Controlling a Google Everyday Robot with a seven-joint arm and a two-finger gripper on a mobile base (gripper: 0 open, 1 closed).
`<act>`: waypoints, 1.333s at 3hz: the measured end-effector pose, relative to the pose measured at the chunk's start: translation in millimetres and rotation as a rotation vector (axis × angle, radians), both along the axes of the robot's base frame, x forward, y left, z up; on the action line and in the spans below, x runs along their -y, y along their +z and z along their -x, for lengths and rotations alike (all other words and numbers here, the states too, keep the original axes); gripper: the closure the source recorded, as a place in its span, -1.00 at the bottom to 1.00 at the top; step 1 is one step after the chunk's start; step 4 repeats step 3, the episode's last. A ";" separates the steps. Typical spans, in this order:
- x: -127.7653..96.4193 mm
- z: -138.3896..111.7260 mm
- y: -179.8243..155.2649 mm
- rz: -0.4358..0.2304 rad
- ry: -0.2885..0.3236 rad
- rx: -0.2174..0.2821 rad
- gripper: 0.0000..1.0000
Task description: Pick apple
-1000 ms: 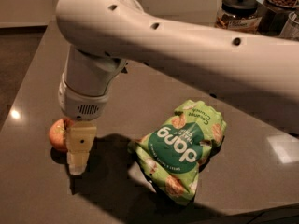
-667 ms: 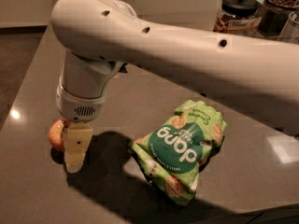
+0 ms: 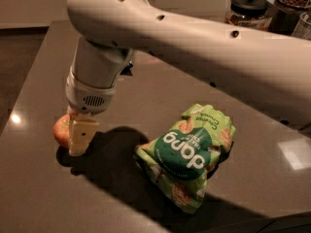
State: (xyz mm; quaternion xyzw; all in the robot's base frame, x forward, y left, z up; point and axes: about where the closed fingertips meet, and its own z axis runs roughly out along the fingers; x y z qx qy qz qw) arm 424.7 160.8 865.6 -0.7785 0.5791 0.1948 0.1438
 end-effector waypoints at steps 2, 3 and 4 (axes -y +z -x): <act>29.8 -33.7 75.7 -0.105 -0.075 -0.005 1.00; 29.6 -34.9 81.0 -0.113 -0.076 0.001 1.00; 29.6 -34.9 81.0 -0.113 -0.076 0.001 1.00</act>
Offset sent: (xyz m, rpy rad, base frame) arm 0.0487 -0.0443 0.1106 0.1535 0.0029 -0.1014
